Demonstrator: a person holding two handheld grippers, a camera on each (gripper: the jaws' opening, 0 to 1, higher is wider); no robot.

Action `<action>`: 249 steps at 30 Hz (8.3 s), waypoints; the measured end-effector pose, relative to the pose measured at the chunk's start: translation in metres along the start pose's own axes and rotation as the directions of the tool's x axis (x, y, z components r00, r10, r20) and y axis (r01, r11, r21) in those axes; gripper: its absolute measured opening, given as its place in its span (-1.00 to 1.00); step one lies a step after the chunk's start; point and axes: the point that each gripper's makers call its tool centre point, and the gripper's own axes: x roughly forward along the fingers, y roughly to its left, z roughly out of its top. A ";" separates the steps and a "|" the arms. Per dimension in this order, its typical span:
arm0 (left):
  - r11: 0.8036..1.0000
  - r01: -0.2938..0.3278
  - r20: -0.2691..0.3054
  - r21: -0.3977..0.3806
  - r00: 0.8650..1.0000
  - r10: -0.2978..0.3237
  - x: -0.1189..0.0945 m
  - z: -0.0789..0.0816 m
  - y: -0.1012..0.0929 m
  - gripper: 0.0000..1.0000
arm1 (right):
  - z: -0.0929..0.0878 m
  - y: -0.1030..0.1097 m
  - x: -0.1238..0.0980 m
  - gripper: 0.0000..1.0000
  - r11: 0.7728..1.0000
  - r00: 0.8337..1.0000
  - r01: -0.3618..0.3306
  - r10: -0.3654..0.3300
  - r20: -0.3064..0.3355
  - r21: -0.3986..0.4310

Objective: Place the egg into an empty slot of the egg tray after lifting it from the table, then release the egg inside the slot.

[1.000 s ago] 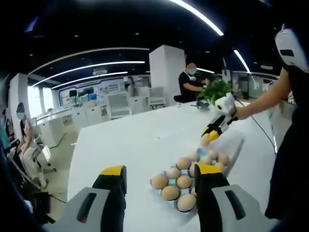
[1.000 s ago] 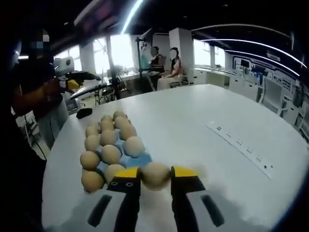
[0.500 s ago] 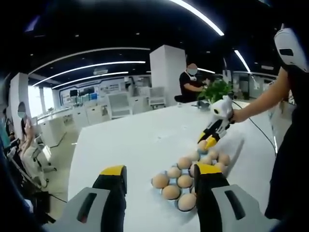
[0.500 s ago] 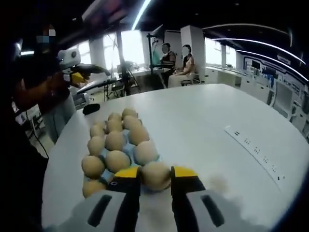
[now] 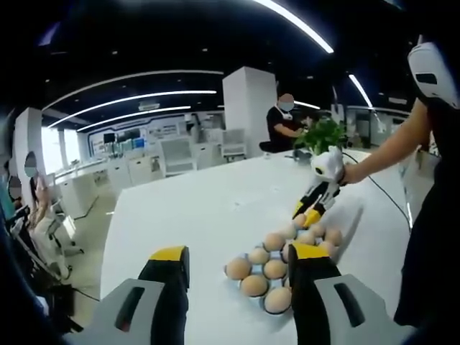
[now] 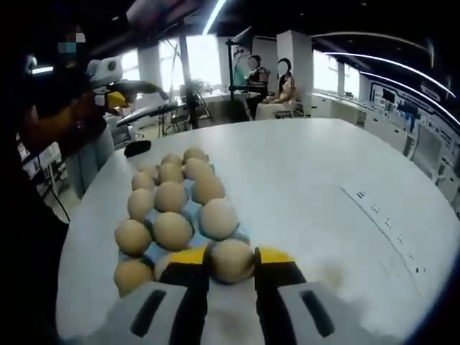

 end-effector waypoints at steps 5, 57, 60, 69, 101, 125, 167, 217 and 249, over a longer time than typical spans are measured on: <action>1.000 -0.003 -0.003 0.001 1.000 0.003 -0.001 0.000 0.000 0.11 | 0.004 0.001 -0.001 -0.48 0.999 1.000 -0.004 0.004 0.014 -0.043; 1.000 -0.001 0.010 0.011 1.000 0.001 0.001 0.004 -0.002 0.12 | 0.019 -0.003 -0.032 0.42 1.000 0.987 0.026 -0.024 0.156 -0.012; 1.000 -0.002 0.011 0.012 1.000 0.002 0.001 0.004 -0.002 0.12 | 0.019 -0.003 -0.039 0.40 0.999 0.986 0.032 -0.033 0.161 0.011; 1.000 -0.002 0.011 0.016 1.000 0.002 -0.002 0.004 -0.003 0.12 | 0.023 -0.008 -0.063 0.49 0.996 0.971 0.088 -0.093 0.219 0.033; 1.000 -0.015 0.011 0.015 1.000 0.014 -0.009 0.002 -0.004 0.13 | 0.013 0.000 -0.160 0.51 0.943 0.866 0.281 -0.329 0.376 0.177; 1.000 0.000 0.024 0.030 1.000 0.000 -0.016 0.003 -0.011 0.13 | -0.016 0.026 -0.232 0.49 0.832 0.722 0.442 -0.552 0.418 0.336; 0.999 -0.038 0.053 0.016 0.998 0.037 -0.035 0.000 -0.015 0.13 | -0.038 0.081 -0.277 0.46 0.731 0.625 0.560 -0.682 0.380 0.390; 0.999 -0.047 0.066 -0.018 0.997 0.048 -0.036 -0.007 -0.013 0.13 | 0.001 0.088 -0.262 0.46 0.818 0.740 0.514 -0.576 0.349 0.259; 0.998 -0.057 0.086 -0.024 0.995 0.059 -0.037 -0.001 -0.012 0.13 | 0.012 0.075 -0.280 0.46 0.794 0.694 0.551 -0.608 0.386 0.259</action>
